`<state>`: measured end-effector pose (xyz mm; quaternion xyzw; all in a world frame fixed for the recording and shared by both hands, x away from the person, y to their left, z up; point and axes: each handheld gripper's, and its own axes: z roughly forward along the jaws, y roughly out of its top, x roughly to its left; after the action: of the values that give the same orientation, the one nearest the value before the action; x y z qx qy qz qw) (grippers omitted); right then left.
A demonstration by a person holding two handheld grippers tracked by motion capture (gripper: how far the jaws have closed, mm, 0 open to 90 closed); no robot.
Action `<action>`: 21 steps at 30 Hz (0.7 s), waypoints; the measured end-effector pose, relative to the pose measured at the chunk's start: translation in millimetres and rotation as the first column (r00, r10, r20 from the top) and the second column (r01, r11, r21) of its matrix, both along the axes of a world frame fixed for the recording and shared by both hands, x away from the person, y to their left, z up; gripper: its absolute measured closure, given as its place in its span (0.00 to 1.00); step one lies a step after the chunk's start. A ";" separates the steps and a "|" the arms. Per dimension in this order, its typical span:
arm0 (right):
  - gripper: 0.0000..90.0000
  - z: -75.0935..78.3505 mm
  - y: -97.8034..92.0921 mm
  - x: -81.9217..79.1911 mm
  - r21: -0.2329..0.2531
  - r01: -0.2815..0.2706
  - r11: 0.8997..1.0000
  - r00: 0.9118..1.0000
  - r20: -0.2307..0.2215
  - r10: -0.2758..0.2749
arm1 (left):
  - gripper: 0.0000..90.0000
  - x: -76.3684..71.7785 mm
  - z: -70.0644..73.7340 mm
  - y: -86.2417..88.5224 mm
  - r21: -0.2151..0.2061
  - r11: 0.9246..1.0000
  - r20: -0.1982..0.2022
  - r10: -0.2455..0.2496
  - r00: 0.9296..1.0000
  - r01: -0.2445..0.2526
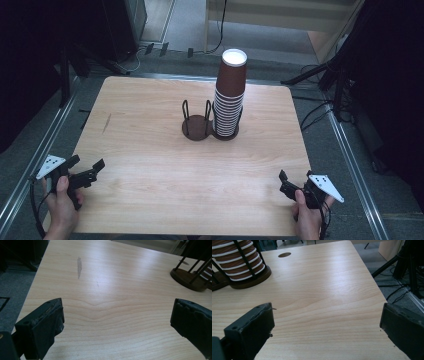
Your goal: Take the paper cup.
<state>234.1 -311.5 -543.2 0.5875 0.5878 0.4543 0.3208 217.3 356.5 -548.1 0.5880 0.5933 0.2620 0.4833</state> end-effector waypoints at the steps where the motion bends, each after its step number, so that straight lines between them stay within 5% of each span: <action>1: 0.00 0.2 -0.1 -0.2 0.000 -0.003 1.000 1.000 0.000 0.003 | 0.00 0.9 -0.3 -0.5 -0.001 1.000 -0.007 0.003 1.000 -0.003; 7: 0.00 1.5 1.3 0.6 -0.010 -0.014 1.000 1.000 0.000 0.014 | 0.00 2.0 -1.6 -4.0 0.027 1.000 -0.015 0.009 1.000 -0.008; 12: 0.00 16.1 7.2 5.5 0.027 -0.122 0.992 0.992 0.013 0.122 | 0.00 1.8 -2.5 -2.6 0.013 1.000 -0.023 0.023 0.999 -0.023; 21: 0.00 40.7 26.6 13.3 -0.018 -0.176 0.984 0.983 0.041 0.176 | 0.00 1.4 -2.7 -2.4 0.003 1.000 -0.030 0.022 0.999 -0.022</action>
<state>247.4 -284.9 -502.5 0.5212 0.6337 0.4891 0.2958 218.7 354.0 -550.7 0.5858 0.6066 0.2592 0.4708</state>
